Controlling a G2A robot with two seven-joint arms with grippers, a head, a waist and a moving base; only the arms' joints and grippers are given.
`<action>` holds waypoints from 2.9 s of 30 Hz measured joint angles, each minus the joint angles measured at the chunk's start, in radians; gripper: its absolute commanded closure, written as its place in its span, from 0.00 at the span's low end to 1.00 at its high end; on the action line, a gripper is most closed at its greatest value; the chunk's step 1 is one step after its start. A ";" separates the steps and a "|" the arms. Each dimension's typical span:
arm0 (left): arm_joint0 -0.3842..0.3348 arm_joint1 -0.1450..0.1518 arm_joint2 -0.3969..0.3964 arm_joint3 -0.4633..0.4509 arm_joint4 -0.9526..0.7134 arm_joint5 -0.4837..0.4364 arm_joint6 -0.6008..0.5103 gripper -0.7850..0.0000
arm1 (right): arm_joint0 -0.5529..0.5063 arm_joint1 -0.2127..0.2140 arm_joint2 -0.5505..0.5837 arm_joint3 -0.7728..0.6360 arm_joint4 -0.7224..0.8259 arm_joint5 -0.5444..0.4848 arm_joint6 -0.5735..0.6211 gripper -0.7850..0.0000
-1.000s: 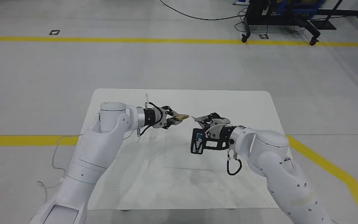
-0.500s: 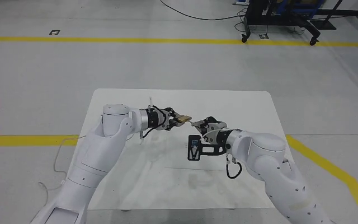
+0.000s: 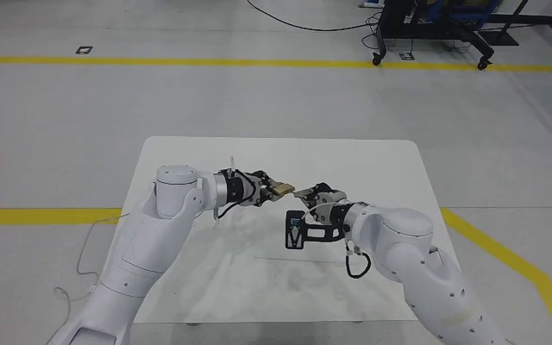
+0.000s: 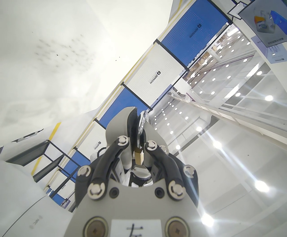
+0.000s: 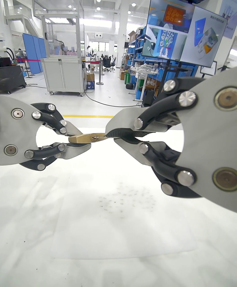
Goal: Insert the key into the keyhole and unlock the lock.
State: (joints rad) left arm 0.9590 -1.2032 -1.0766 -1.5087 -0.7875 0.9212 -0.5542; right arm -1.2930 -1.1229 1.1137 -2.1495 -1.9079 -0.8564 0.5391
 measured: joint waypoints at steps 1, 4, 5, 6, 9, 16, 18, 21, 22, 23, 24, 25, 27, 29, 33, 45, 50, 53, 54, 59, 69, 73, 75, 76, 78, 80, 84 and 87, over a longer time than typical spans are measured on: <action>0.002 0.001 -0.001 0.000 0.001 -0.001 0.001 1.00 | 0.001 0.000 -0.002 -0.003 0.001 -0.001 0.001 1.00; 0.005 0.003 -0.006 0.005 -0.003 -0.005 0.014 1.00 | 0.003 -0.001 -0.006 -0.014 -0.001 -0.002 0.007 1.00; 0.005 0.003 -0.008 0.006 -0.005 -0.006 0.019 1.00 | 0.003 0.000 -0.007 -0.016 -0.006 -0.003 0.013 1.00; 0.005 0.003 -0.009 0.005 -0.006 -0.006 0.023 1.00 | 0.004 0.000 -0.010 -0.020 -0.015 -0.006 0.022 1.00; 0.006 0.005 -0.010 -0.001 -0.004 -0.009 0.032 1.00 | 0.007 -0.001 -0.027 -0.027 -0.047 -0.011 0.055 1.00; 0.006 0.009 -0.007 -0.009 0.001 -0.012 0.035 1.00 | 0.036 -0.011 -0.067 -0.007 -0.047 0.001 0.097 1.00; 0.007 0.010 -0.004 -0.010 0.002 -0.014 0.035 1.00 | 0.043 -0.014 -0.074 0.000 -0.042 0.003 0.110 1.00; 0.007 0.011 -0.001 -0.011 0.002 -0.015 0.035 1.00 | 0.055 -0.017 -0.082 0.016 -0.027 -0.005 0.122 1.00; 0.006 0.011 0.001 -0.011 0.002 -0.016 0.035 1.00 | 0.060 -0.018 -0.084 0.022 -0.021 -0.008 0.126 1.00; 0.006 0.011 0.003 -0.010 0.003 -0.017 0.035 1.00 | 0.063 -0.019 -0.085 0.025 -0.017 -0.009 0.129 1.00; 0.005 0.012 0.005 -0.010 0.004 -0.018 0.035 1.00 | 0.065 -0.020 -0.086 0.028 -0.014 -0.010 0.133 1.00; 0.004 0.012 0.008 -0.010 0.004 -0.019 0.036 1.00 | 0.068 -0.021 -0.088 0.029 -0.010 -0.010 0.138 1.00; 0.001 0.012 0.013 -0.010 0.007 -0.018 0.039 1.00 | 0.071 -0.023 -0.089 0.030 -0.009 -0.007 0.149 1.00; -0.003 0.011 0.018 -0.008 0.007 -0.019 0.041 1.00 | 0.074 -0.024 -0.092 0.027 -0.018 -0.002 0.168 1.00; -0.013 0.010 0.025 -0.002 0.001 -0.017 0.047 1.00 | 0.081 -0.028 -0.111 0.024 -0.044 0.000 0.204 1.00; -0.039 0.012 0.040 0.014 -0.003 -0.011 0.018 1.00 | 0.132 -0.043 -0.152 0.063 -0.047 -0.005 0.216 1.00; -0.045 0.015 0.038 0.020 -0.004 -0.011 0.008 1.00 | 0.148 -0.049 -0.155 0.072 -0.032 -0.007 0.219 0.00; -0.048 0.016 0.034 0.026 -0.007 -0.014 0.010 1.00 | 0.147 -0.052 -0.139 0.072 0.005 0.009 0.221 0.00; -0.048 0.017 0.032 0.028 -0.008 -0.016 0.012 1.00 | 0.145 -0.053 -0.130 0.071 0.024 0.016 0.217 0.00; -0.046 0.020 0.018 0.041 -0.010 -0.030 0.025 1.00 | 0.133 -0.053 -0.082 0.068 0.108 0.050 0.205 0.00; -0.022 0.023 -0.002 0.054 -0.021 -0.106 0.045 1.00 | 0.133 -0.053 -0.084 0.068 0.103 0.048 0.206 0.00; -0.016 0.024 -0.004 0.059 -0.017 -0.154 0.031 1.00 | 0.078 -0.057 -0.017 0.109 0.220 0.150 0.099 1.00; -0.012 0.026 -0.010 0.061 -0.013 -0.175 0.022 1.00 | 0.035 -0.056 0.050 0.145 0.386 0.204 0.010 1.00; -0.009 0.027 -0.014 0.061 -0.008 -0.190 0.017 1.00 | 0.009 -0.053 0.091 0.173 0.528 0.198 -0.038 1.00; -0.002 0.029 -0.019 0.057 -0.002 -0.211 0.004 1.00 | -0.022 -0.048 0.144 0.222 0.756 0.129 -0.086 1.00; 0.007 0.032 -0.025 0.051 0.002 -0.234 -0.017 1.00 | -0.042 -0.039 0.176 0.290 1.023 0.023 -0.075 1.00; 0.018 0.036 -0.029 0.045 -0.001 -0.255 -0.065 1.00 | -0.029 -0.022 0.171 0.373 1.418 -0.058 0.036 1.00; 0.021 0.038 -0.027 0.042 0.007 -0.275 -0.094 1.00 | -0.025 -0.018 0.160 0.405 1.644 -0.059 0.011 1.00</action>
State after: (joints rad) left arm 0.9804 -1.1654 -1.1035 -1.4665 -0.7803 0.6461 -0.6482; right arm -1.3181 -1.1414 1.2742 -1.7447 -0.2635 -0.9150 0.5500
